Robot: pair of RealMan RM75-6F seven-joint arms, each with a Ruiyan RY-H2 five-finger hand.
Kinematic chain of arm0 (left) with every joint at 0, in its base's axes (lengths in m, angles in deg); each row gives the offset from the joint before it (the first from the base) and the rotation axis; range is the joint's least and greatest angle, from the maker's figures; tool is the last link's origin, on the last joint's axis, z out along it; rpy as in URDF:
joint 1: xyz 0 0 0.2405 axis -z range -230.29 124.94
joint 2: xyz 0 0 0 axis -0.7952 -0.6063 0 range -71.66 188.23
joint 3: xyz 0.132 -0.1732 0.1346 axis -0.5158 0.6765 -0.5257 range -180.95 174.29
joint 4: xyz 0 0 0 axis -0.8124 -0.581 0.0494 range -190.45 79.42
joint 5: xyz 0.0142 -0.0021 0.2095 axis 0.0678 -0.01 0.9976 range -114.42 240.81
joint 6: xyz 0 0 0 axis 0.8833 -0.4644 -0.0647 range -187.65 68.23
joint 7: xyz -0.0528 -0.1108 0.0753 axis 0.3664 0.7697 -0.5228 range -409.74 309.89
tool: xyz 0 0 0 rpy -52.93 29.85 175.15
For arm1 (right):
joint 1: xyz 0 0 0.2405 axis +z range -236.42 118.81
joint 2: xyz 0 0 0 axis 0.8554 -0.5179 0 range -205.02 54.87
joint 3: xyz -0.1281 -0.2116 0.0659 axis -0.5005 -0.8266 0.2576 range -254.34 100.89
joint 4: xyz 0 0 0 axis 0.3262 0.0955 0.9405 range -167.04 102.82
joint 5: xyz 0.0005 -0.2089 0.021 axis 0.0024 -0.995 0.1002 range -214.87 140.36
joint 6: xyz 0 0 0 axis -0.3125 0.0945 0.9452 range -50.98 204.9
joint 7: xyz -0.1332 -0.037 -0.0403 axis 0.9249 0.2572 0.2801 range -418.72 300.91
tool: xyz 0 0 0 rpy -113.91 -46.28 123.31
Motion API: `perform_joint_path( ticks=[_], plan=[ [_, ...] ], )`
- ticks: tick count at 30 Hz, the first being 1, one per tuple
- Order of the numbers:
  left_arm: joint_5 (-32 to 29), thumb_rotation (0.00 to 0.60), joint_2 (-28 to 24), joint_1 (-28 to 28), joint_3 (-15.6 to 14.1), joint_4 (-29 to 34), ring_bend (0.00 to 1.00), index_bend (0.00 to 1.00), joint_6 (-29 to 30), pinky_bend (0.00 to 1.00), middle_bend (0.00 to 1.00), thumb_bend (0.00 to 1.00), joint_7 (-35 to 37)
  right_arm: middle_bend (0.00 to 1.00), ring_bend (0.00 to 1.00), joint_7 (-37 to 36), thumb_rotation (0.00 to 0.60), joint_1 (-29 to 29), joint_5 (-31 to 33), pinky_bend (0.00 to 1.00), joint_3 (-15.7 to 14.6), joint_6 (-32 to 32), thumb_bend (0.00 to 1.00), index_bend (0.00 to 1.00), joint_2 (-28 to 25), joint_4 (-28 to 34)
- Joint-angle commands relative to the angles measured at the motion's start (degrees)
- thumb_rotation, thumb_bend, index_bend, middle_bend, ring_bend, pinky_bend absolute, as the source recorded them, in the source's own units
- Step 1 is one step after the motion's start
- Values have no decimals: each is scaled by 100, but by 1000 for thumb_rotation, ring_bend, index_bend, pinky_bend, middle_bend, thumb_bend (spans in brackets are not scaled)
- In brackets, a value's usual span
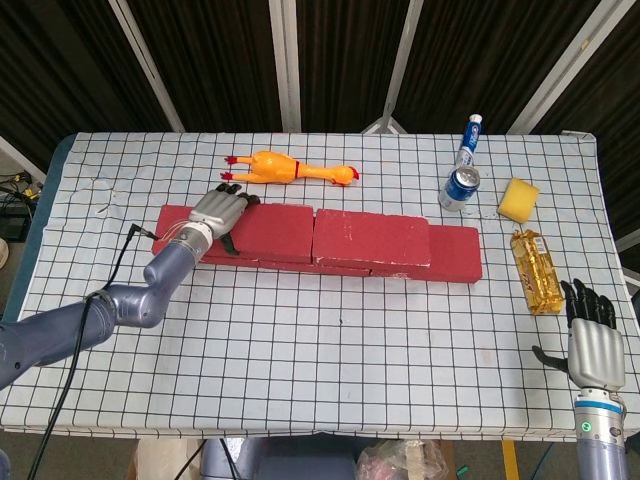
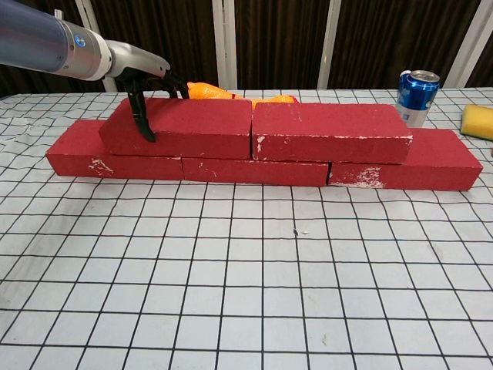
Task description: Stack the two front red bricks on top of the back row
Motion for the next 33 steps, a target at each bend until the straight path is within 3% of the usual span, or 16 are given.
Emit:
perform_joint_path(
  ticks=[1, 33],
  plan=[
    [-40, 600, 11, 20, -21, 2, 0, 218, 4, 38, 142, 0, -31, 0, 0, -7, 600, -2, -2, 0, -1, 1, 162, 26, -3, 6],
    [-437, 600, 2, 133, -65, 99, 0, 139, 64, 37, 45, 0, -143, 0, 0, -5, 600, -14, 35, 0, 18, -32, 162, 26, 2, 37]
  ],
)
